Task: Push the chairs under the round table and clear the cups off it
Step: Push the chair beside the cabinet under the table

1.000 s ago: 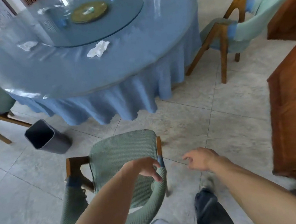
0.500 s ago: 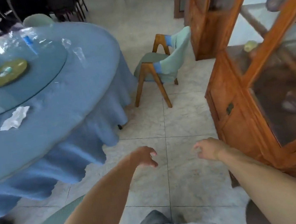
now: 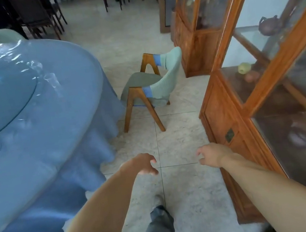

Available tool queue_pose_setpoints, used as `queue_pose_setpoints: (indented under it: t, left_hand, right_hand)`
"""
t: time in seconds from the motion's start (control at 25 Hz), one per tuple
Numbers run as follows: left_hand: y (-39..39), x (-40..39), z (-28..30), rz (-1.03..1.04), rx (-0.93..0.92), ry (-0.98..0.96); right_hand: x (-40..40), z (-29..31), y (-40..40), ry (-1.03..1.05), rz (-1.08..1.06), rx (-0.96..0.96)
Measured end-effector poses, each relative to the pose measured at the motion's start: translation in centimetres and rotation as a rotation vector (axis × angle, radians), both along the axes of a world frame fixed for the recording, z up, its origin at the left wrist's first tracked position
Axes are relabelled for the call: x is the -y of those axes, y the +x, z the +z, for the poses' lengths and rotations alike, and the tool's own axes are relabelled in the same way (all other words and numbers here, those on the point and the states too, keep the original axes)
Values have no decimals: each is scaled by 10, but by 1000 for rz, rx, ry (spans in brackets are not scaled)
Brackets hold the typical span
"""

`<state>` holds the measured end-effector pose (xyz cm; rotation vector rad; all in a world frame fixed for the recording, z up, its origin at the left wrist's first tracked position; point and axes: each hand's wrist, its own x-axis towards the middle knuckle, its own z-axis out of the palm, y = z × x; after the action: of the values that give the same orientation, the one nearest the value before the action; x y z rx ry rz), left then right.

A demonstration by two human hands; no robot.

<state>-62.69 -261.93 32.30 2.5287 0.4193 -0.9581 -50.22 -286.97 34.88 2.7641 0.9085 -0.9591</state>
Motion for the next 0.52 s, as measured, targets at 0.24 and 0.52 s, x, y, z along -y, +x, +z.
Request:
queue_pose_setpoints:
  t: [0.24,0.52]
  left_hand:
    - [97,-69,-2,-25,-4,0]
    - [192,-109,-1,-100,7,4]
  right_hand:
    - [-82,6,80,-7,-28,-18]
    - [-125,11,164,-4,-3,10]
